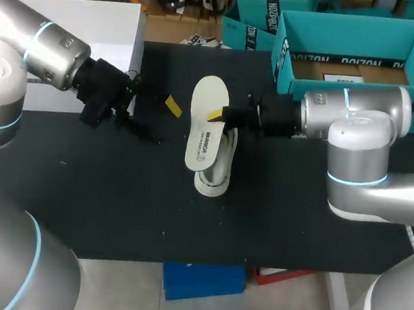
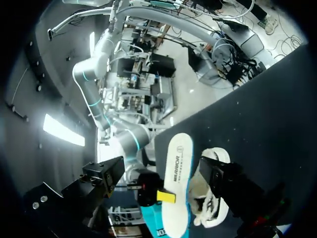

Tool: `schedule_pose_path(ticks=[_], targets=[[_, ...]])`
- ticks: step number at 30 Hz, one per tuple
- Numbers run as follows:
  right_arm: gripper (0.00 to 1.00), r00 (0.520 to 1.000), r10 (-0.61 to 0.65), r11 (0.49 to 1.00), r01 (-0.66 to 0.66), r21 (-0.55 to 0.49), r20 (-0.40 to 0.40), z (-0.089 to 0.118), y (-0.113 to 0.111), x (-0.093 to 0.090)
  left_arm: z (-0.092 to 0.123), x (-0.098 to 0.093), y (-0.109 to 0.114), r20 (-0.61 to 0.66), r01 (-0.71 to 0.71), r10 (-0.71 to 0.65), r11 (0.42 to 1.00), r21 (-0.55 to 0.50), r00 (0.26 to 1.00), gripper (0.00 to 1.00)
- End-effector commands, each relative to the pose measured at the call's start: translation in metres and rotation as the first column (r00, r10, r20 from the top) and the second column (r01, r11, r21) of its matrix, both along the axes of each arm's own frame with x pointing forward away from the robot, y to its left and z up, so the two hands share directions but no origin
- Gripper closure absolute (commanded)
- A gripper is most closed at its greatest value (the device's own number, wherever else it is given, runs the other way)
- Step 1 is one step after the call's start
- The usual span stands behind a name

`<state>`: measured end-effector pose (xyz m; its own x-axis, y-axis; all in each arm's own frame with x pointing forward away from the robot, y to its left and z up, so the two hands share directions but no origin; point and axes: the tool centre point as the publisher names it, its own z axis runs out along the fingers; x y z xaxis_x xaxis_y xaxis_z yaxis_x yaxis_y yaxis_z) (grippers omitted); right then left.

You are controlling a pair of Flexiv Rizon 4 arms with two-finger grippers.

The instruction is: Take the shoe out of the shoebox, open the shoe tongue, remove and reinsert the insole, then place the shoe into the shoebox

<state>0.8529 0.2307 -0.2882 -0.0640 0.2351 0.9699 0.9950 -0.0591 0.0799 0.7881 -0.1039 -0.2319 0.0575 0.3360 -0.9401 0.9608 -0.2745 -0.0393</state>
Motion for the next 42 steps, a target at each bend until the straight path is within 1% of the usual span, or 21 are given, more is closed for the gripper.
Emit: schedule_pose_path(ticks=[1,4,9,14,17,21,38,42], targets=[[1.00,1.000,-0.003,1.000,0.003,0.000,0.001,-0.001,0.001,0.000,-0.021,-0.007,0.024,-0.013,-0.098,0.098,0.964,-0.247,0.995,0.00],[1.00,1.000,-0.003,1.000,0.003,0.000,0.001,-0.001,0.001,0.000,-0.028,-0.003,0.031,-0.019,-0.138,0.140,0.929,-0.344,0.990,0.00],[1.00,1.000,-0.003,1.000,0.003,0.000,0.001,-0.001,0.001,0.000,-0.035,0.004,0.035,-0.037,-0.209,0.213,0.887,-0.412,0.976,0.00],[1.00,1.000,-0.003,1.000,0.003,0.000,0.001,-0.001,0.001,0.000,-0.037,0.014,0.032,-0.028,-0.275,0.290,0.866,-0.418,0.957,0.00],[1.00,1.000,-0.003,1.000,0.003,0.000,0.001,-0.001,0.001,0.000,-0.037,0.023,0.029,-0.009,-0.312,0.337,0.859,-0.407,0.941,0.00],[1.00,1.000,-0.003,1.000,0.003,0.000,0.001,-0.001,0.001,0.000,-0.036,0.030,0.025,-0.001,-0.348,0.378,0.851,-0.394,0.926,0.00],[1.00,1.000,-0.003,1.000,0.003,0.000,0.001,-0.001,0.001,0.000,-0.034,0.031,0.025,0.001,-0.352,0.384,0.848,-0.395,0.924,0.00],[1.00,1.000,-0.003,1.000,0.003,0.000,0.001,-0.001,0.001,0.000,-0.041,0.032,0.024,0.005,-0.358,0.390,0.850,-0.387,0.921,0.00]])
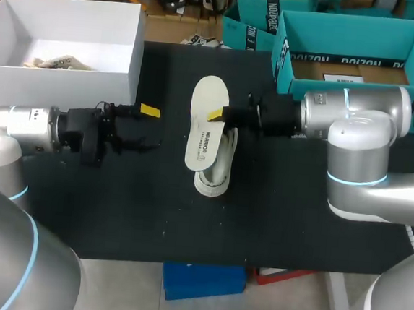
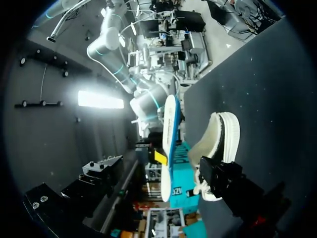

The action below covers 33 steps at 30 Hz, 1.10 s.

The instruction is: Take the shoe out of the shoebox, open the shoe tongue, remove and reinsert the insole, then place the shoe into the shoebox

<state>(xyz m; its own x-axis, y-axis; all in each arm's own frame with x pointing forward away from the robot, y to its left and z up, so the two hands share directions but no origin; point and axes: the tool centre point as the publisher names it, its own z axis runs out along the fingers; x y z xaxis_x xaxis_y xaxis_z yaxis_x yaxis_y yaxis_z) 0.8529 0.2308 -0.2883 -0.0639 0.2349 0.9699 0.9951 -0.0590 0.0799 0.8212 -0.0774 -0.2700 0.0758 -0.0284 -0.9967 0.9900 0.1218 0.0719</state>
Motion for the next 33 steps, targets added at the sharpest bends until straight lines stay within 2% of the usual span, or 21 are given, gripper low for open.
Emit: schedule_pose_path(ticks=[1,14,21,27,29,30,33], targets=[[1.00,1.000,-0.003,1.000,0.003,0.000,0.001,-0.001,0.001,0.000,-0.003,-0.001,-0.003,0.012,-0.012,0.011,1.000,0.011,1.000,0.00],[1.00,1.000,-0.003,1.000,0.003,0.000,0.001,-0.001,0.001,0.000,-0.008,0.027,-0.025,0.052,-0.056,0.055,0.998,0.022,0.997,0.00],[1.00,1.000,-0.003,1.000,0.003,0.000,0.001,-0.001,0.001,0.000,-0.016,0.040,-0.045,0.027,-0.057,0.057,0.998,0.009,0.998,0.14],[1.00,1.000,-0.003,1.000,0.003,0.000,0.001,-0.001,0.001,0.000,-0.018,0.048,-0.064,0.021,-0.051,0.051,0.999,0.003,0.998,0.19],[1.00,1.000,-0.003,1.000,0.003,0.000,0.001,-0.001,0.001,0.000,-0.018,0.049,-0.069,0.021,-0.050,0.050,0.999,0.001,0.999,0.25],[1.00,1.000,-0.003,1.000,0.003,0.000,0.001,-0.001,0.001,0.000,-0.018,0.050,-0.072,0.021,-0.051,0.051,0.999,-0.002,0.998,0.38],[1.00,1.000,-0.003,1.000,0.003,0.000,0.001,-0.001,0.001,0.000,-0.018,0.051,-0.078,0.022,-0.055,0.055,0.998,-0.005,0.998,0.53]])
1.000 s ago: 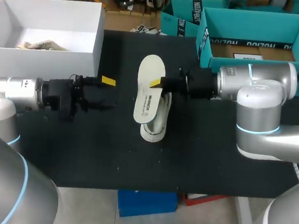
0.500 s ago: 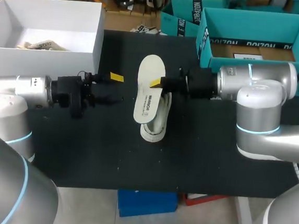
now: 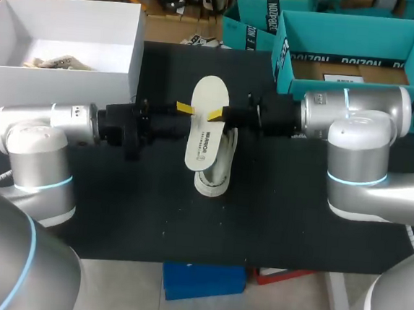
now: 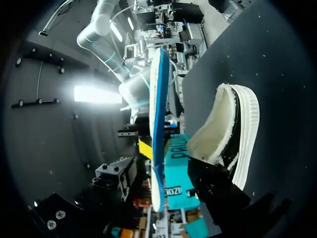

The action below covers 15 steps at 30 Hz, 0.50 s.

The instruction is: Take the shoe out of the shoebox, open the shoe tongue, remove and reinsert the insole, then place the shoe into the shoebox

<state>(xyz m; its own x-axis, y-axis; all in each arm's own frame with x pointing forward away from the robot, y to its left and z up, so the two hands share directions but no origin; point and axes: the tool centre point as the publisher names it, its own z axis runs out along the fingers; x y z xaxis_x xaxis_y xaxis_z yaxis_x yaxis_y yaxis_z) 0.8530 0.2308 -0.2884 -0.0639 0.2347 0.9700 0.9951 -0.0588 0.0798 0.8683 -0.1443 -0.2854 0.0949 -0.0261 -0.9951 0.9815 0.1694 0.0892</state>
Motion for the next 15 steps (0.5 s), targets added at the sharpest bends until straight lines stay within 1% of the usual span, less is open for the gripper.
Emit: schedule_pose_path(ticks=[1,2,6,10,12,15], targets=[[1.00,1.000,-0.003,1.000,0.003,-0.001,0.001,-0.0008,0.0013,-0.0002,-0.0017,0.0038,-0.0123,0.003,-0.006,0.006,1.000,-0.007,1.000,0.61],[1.00,1.000,-0.003,1.000,0.003,-0.001,0.001,-0.0008,0.0013,-0.0002,-0.0011,0.0025,-0.0145,0.004,-0.004,0.004,1.000,-0.009,1.000,0.64],[1.00,1.000,-0.003,1.000,0.003,-0.001,0.001,-0.0008,0.0013,-0.0002,-0.0005,-0.0015,-0.0173,0.008,0.004,-0.004,1.000,-0.013,1.000,0.63],[1.00,1.000,-0.003,1.000,0.003,-0.001,0.001,-0.0008,0.0013,-0.0002,-0.0015,-0.0030,-0.0181,0.010,0.010,-0.010,1.000,-0.014,1.000,0.65],[1.00,1.000,-0.003,1.000,0.003,-0.001,0.001,-0.0008,0.0013,-0.0002,-0.0019,-0.0032,-0.0188,0.012,0.011,-0.011,1.000,-0.015,1.000,0.72],[1.00,1.000,-0.003,1.000,0.003,-0.001,0.001,-0.0008,0.0013,-0.0002,-0.0021,-0.0034,-0.0210,0.012,0.013,-0.013,1.000,-0.014,1.000,0.76]])
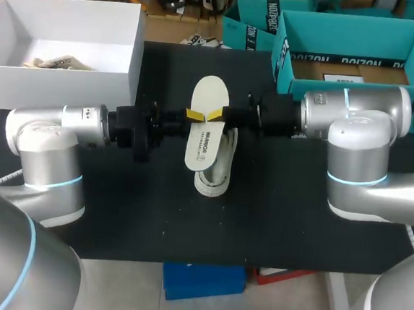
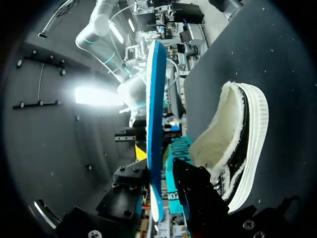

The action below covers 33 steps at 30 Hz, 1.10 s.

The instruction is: Take the shoe out of the shoebox, open the shoe tongue, remove and reinsert the insole, then place the shoe into the shoebox

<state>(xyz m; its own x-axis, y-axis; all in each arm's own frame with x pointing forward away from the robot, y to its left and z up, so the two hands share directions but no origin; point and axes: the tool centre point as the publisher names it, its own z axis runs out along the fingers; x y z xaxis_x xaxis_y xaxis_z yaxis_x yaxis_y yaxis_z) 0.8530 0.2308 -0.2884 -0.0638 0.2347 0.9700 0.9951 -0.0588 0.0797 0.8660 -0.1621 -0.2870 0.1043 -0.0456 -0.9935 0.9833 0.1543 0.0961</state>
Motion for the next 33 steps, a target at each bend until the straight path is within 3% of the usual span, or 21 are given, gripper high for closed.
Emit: schedule_pose_path(ticks=[1,4,12,13,14,22,33], targets=[[1.00,1.000,-0.003,1.000,0.003,-0.001,0.001,-0.001,0.001,0.000,-0.001,-0.001,-0.004,0.002,-0.003,0.003,1.000,0.003,1.000,0.81],[1.00,1.000,-0.003,1.000,0.003,-0.001,0.001,-0.001,0.001,0.000,-0.001,-0.001,-0.007,0.005,0.000,0.000,1.000,0.006,1.000,1.00],[1.00,1.000,-0.003,1.000,0.003,-0.001,0.001,-0.001,0.001,0.000,-0.001,-0.001,-0.013,0.005,0.006,-0.006,1.000,0.004,1.000,1.00],[0.66,1.000,-0.003,1.000,0.003,0.001,0.004,0.000,0.001,0.000,0.000,-0.003,-0.013,0.005,0.007,-0.007,1.000,0.002,1.000,1.00],[0.00,1.000,-0.007,1.000,0.007,-0.003,0.005,0.001,0.001,-0.001,0.001,-0.004,-0.013,0.005,0.010,-0.010,1.000,0.003,1.000,1.00],[0.00,0.998,-0.066,0.996,0.067,-0.065,0.015,0.012,-0.023,-0.007,0.007,-0.028,0.011,-0.107,0.032,-0.024,0.997,0.070,0.994,1.00],[0.00,0.991,-0.135,0.974,0.137,-0.178,0.019,0.021,-0.071,-0.023,-0.005,-0.090,0.047,-0.209,0.062,-0.016,0.975,0.214,0.978,1.00]])
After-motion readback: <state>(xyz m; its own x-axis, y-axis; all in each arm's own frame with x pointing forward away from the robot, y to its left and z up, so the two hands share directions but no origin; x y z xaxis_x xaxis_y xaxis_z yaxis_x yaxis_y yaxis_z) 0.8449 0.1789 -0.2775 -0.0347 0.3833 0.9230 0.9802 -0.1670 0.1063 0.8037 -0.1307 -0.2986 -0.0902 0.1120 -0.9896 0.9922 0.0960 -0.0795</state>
